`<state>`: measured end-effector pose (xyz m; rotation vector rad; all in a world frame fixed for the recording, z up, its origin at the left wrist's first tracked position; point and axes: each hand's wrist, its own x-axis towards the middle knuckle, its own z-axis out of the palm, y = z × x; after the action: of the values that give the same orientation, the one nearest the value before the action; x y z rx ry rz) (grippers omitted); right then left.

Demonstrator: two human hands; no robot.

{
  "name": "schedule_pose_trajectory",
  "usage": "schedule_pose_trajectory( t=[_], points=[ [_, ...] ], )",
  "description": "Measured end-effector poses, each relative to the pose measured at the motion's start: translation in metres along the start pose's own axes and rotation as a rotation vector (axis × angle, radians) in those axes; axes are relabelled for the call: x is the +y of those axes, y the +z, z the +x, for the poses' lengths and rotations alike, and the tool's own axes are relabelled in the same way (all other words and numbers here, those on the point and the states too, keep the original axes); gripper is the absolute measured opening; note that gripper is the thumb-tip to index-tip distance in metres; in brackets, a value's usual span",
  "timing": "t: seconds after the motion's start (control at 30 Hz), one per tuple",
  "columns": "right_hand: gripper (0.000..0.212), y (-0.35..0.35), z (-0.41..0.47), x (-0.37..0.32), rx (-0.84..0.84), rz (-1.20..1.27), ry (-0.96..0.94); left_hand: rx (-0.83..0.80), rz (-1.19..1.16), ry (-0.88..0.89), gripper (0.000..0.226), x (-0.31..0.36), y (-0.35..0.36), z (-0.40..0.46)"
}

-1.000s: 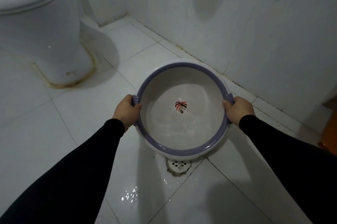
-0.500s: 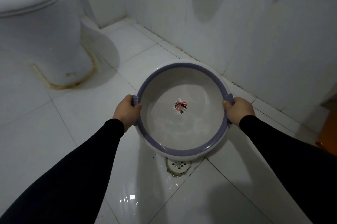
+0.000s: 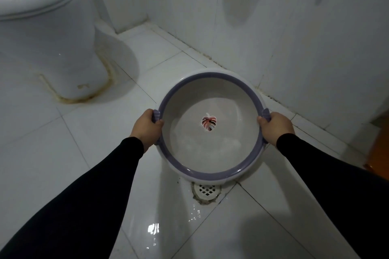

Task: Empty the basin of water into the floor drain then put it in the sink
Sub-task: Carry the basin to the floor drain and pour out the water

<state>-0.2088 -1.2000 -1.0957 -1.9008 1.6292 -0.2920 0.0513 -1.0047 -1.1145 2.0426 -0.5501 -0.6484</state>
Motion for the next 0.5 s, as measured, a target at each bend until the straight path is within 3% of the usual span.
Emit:
schedule_pose_trajectory(
  t=[0.5],
  points=[
    [0.039, -0.004, -0.0026, -0.0018, 0.0, 0.005, 0.01, 0.003, 0.005, -0.013, 0.006, 0.0051, -0.0029, -0.0032]
  ],
)
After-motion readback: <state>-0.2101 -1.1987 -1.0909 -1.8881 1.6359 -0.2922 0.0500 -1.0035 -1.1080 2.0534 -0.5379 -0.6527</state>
